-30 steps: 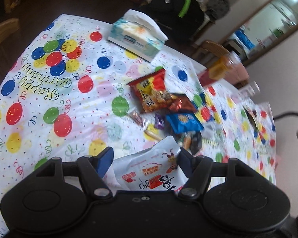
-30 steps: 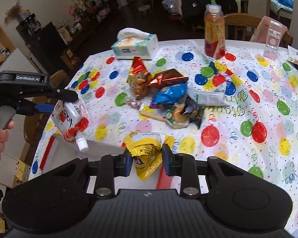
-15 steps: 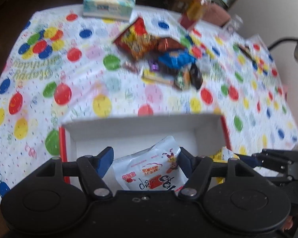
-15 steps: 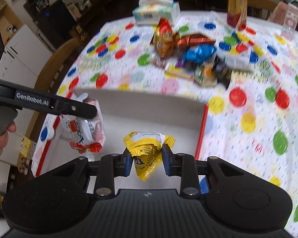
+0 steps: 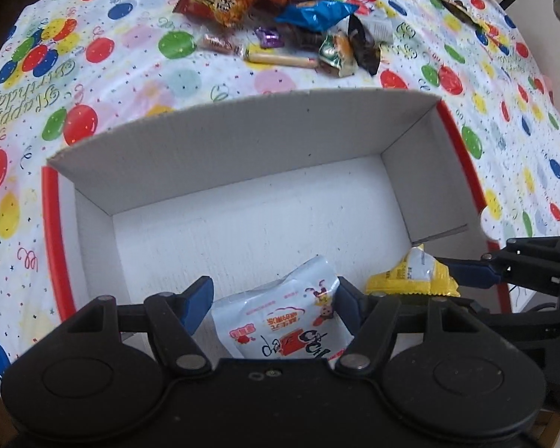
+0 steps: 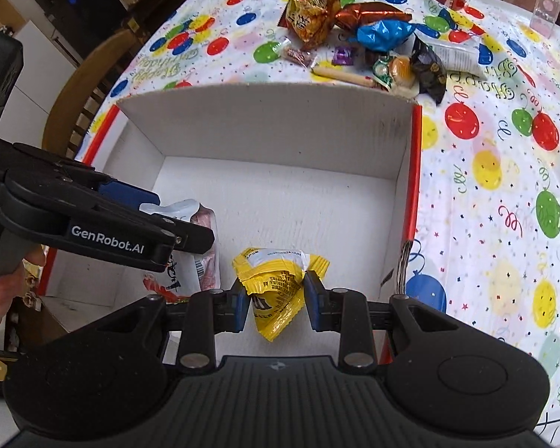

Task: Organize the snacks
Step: 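Carry both snacks into the white box and open both grippers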

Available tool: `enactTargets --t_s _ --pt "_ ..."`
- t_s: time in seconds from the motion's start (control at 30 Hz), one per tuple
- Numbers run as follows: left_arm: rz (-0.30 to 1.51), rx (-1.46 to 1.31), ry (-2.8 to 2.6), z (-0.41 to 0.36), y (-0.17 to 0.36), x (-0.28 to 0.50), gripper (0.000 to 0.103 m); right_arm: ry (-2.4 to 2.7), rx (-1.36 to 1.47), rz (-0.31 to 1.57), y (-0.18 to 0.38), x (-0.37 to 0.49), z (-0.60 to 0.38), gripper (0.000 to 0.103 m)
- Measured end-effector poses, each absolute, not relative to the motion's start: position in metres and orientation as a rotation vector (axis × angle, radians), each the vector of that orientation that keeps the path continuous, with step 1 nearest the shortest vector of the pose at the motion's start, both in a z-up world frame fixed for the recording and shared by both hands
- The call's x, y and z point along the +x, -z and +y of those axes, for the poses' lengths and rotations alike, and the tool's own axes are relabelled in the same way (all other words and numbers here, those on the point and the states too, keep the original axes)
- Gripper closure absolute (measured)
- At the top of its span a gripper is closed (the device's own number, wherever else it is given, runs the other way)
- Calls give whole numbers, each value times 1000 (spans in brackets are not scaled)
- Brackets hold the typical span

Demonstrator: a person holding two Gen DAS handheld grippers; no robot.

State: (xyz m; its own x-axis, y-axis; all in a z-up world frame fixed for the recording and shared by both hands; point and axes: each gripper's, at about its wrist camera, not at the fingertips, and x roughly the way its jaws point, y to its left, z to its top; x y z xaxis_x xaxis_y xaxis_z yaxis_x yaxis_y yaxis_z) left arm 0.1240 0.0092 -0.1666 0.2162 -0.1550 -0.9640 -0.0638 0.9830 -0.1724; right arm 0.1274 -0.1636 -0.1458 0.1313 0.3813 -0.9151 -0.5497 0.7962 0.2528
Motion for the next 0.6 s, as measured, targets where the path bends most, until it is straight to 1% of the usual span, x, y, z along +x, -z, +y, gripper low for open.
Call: enactTargets --t_s 0.3,0.6 --pt "1406 -145 64 4 187 120 35 -664 -190 1255 149 125 -162 72" --pt "1407 -137 64 2 189 118 33 -664 -210 1244 147 123 -160 72"
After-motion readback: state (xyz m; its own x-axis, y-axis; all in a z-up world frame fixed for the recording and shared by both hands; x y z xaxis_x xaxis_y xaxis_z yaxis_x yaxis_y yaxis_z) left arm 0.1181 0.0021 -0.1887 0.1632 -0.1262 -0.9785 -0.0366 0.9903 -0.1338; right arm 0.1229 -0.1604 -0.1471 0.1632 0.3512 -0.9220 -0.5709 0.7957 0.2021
